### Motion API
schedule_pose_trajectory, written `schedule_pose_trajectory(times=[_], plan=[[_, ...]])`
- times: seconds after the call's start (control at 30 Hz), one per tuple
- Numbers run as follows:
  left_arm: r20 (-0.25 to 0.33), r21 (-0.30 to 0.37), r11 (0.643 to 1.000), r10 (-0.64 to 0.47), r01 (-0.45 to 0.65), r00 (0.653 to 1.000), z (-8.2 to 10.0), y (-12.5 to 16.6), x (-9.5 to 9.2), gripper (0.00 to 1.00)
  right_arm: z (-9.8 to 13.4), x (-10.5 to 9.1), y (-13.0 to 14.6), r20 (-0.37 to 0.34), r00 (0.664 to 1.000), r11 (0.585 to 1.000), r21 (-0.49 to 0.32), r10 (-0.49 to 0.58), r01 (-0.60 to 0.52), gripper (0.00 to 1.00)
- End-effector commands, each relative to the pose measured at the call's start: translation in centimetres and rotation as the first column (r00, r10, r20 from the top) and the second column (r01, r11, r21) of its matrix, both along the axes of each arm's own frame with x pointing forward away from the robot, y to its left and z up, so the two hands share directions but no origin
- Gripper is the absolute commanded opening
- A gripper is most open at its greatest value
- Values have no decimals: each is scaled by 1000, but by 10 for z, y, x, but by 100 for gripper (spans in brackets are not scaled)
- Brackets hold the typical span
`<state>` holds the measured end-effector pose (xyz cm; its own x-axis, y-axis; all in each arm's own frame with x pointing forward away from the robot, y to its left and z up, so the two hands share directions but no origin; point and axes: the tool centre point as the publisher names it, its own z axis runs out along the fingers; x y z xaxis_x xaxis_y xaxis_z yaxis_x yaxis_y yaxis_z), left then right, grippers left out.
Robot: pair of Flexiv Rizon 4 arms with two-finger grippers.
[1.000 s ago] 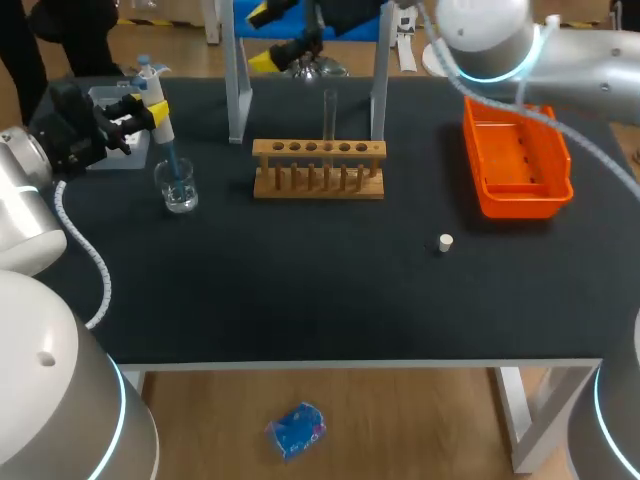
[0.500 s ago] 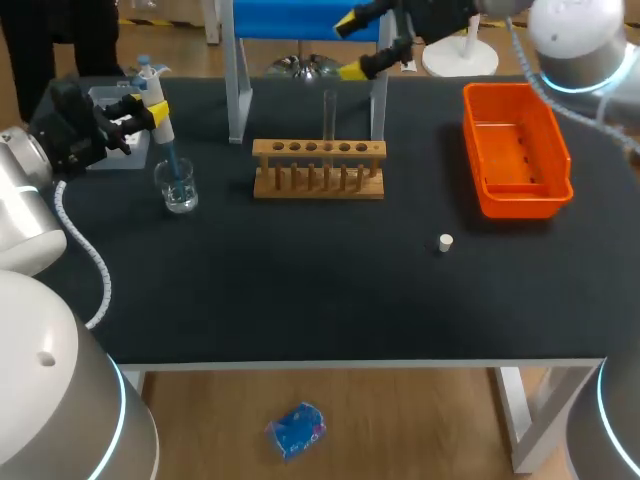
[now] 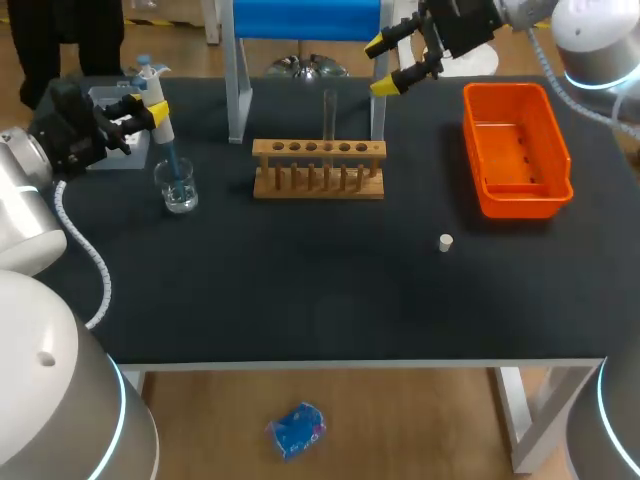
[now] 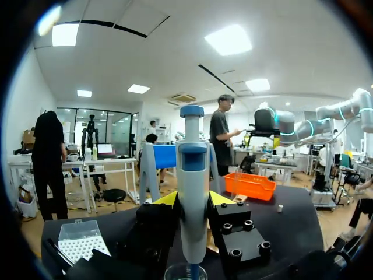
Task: Invert the test tube, pick up the pipette, mount the tip to pipette, aspirate from beaker and dispense into the tube, eject the tip, return the pipette, and cap with the stopper.
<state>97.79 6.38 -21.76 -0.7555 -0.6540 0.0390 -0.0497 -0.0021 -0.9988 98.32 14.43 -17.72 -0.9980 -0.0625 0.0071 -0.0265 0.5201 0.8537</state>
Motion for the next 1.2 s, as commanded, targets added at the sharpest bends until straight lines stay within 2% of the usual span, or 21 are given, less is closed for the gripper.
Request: schedule_pose_trajectory(times=[0.03,0.23,0.5,1.2], plan=[[1,-1,1000,0,0,1000,0,0,0,0,-16,7,3,-19,1000,1000,-2,12,-12,100],[1,-1,1000,0,0,1000,0,0,0,0,-33,8,3,-36,999,999,-48,-3,2,100],[1,-1,1000,0,0,1000,0,0,0,0,-47,11,5,-47,999,998,-68,-21,17,100],[1,-1,1000,0,0,1000,0,0,0,0,-72,27,6,-56,997,995,-87,-44,39,100]])
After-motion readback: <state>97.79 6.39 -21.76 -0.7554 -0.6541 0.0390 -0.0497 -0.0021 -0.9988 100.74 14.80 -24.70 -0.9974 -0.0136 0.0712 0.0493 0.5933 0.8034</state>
